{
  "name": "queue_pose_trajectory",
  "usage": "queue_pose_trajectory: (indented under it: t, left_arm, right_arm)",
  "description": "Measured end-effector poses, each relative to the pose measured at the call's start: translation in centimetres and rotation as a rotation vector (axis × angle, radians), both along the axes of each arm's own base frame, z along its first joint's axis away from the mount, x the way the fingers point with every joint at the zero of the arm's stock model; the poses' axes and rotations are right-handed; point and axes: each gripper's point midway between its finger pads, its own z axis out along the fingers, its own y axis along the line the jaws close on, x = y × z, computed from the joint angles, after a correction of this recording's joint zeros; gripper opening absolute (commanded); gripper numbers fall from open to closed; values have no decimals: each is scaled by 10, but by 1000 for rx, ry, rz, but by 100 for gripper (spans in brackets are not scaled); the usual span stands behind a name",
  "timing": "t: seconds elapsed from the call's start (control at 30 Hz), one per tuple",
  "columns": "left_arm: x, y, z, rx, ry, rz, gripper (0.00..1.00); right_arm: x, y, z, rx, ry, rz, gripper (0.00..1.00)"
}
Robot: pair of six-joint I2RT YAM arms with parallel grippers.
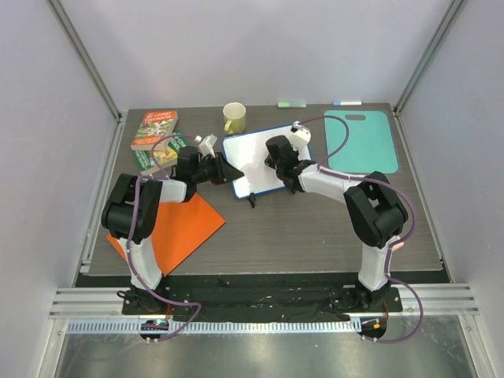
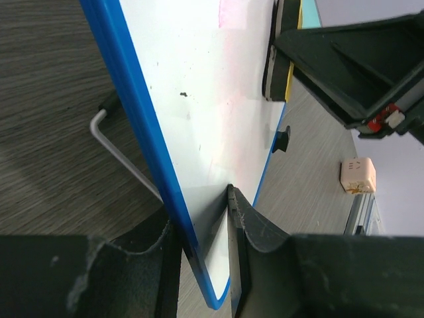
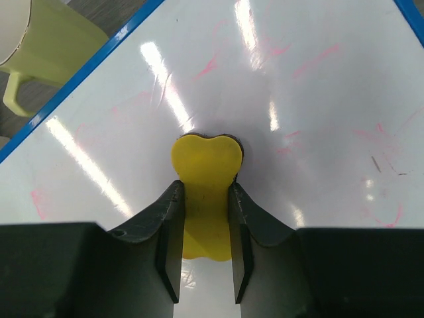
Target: Erase the whiteboard
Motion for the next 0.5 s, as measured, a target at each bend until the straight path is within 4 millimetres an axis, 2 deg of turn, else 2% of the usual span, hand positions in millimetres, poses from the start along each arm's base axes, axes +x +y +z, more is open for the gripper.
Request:
queue_pose_trajectory:
  t: [0.07, 0.17, 0.27, 0.37, 0.43, 0.5]
  left_arm:
    - [-1, -3, 0, 1, -4, -8, 0]
    - [-4, -7, -1, 7, -9, -22, 0]
    - [-5, -8, -1, 16, -22, -32, 0]
    - [-5, -8, -2, 19, -25, -35, 0]
    - [-6, -8, -2, 19, -26, -36, 0]
    - [-6, -8, -2, 19, -25, -38, 0]
  right_arm:
    - [3, -6, 1, -10, 11, 1, 1]
    - [18, -29, 6, -32, 19, -35, 1]
    - [36, -66, 11, -54, 25, -97, 1]
    - [42, -95, 8, -77, 44, -140, 1]
    - [43, -104, 5, -84, 58, -148, 1]
    - [42, -104, 4, -85, 62, -139, 1]
